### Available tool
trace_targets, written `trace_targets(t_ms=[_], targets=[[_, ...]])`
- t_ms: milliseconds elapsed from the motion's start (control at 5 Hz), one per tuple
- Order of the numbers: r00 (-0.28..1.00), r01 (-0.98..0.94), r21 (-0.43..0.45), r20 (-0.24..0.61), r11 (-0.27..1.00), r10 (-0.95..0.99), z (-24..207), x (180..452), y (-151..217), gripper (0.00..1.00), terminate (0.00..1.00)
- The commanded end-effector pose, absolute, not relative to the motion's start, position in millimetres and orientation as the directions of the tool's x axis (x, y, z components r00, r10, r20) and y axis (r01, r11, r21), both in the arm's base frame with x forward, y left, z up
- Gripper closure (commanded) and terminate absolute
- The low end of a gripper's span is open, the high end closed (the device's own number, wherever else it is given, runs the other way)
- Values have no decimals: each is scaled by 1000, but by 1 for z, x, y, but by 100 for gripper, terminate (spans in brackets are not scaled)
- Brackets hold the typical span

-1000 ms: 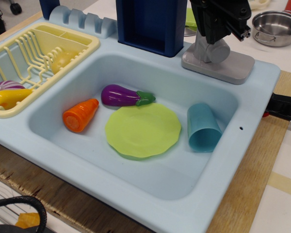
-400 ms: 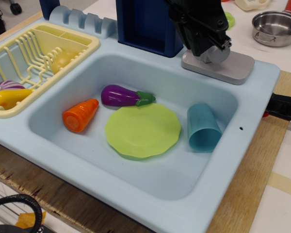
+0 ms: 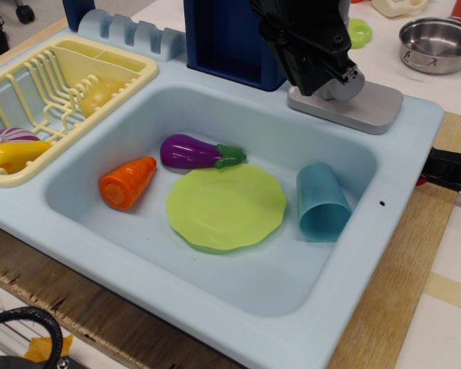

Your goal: Turn lever vertical to-front

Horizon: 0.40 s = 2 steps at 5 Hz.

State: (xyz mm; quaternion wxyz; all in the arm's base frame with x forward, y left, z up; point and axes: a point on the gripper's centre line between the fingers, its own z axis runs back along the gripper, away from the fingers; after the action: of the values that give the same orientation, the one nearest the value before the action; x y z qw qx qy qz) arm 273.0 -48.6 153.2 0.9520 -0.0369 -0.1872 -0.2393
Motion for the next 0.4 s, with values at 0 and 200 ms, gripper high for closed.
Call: trace_targets(t_ms=[0, 200], targets=[[876, 445, -53, 233, 894, -422, 115, 239, -40, 100, 0], [881, 442, -77, 225, 894, -416, 107, 234, -36, 100, 0]])
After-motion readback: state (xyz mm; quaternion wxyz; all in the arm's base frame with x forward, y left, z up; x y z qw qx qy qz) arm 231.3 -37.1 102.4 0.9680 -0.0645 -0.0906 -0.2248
